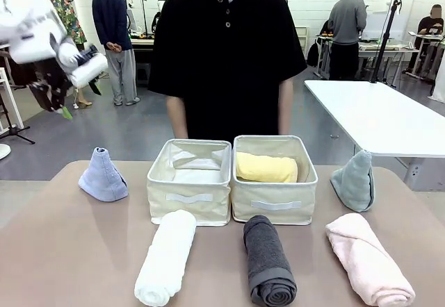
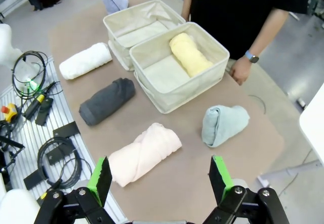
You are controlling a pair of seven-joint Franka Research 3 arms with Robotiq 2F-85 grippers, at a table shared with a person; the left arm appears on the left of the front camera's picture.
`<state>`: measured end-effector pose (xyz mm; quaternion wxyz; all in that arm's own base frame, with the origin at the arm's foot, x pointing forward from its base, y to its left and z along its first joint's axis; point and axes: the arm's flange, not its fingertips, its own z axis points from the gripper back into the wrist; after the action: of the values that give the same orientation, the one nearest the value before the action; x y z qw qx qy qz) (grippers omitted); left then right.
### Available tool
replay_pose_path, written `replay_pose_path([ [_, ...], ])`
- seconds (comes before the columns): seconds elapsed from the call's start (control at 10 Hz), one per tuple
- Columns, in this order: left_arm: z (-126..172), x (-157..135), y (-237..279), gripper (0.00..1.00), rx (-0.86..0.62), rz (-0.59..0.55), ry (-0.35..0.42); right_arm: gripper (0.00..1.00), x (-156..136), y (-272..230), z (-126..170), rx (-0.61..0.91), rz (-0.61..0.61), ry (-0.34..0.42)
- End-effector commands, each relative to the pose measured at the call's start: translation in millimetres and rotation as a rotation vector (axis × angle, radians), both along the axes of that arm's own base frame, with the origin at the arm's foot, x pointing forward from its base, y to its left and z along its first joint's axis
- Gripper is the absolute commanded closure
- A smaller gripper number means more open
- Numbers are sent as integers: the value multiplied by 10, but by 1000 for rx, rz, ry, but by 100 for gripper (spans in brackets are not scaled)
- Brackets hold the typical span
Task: Sort the towels based on their folding style.
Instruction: Pick up one triangle-folded towel and place it in the left Fabric basket.
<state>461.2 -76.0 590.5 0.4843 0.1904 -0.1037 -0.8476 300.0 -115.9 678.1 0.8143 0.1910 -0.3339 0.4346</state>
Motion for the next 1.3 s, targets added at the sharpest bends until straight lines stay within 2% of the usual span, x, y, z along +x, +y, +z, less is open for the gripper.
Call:
replay_pose_path([
  [0.0, -255, 233, -51, 0, 77, 89, 38, 0, 15, 16, -58, 20, 10, -19],
  [0.2, -405, 424, -59, 0, 100, 77, 141, 0, 15, 16, -58, 20, 10, -19],
  [0.3, -380, 454, 29, 0, 48, 112, 199, 0, 15, 16, -58, 20, 10, -19],
  [0.4, -504, 305, -39, 0, 95, 60, 80, 0, 15, 16, -58, 20, 10, -19],
  [0.7, -504, 305, -39, 0, 95, 60, 80, 0, 15, 16, -58, 20, 10, -19],
  [0.8, -484, 378, -41, 0, 90, 68, 113, 0, 15, 16, -58, 20, 10, -19],
  [0.9, -664, 503, -58, 0, 196, -115, 220, 0, 15, 16, -58, 20, 10, -19],
  [1.2, -824, 716, -141, 0, 214, -197, 257, 0, 15, 16, -58, 20, 10, -19],
])
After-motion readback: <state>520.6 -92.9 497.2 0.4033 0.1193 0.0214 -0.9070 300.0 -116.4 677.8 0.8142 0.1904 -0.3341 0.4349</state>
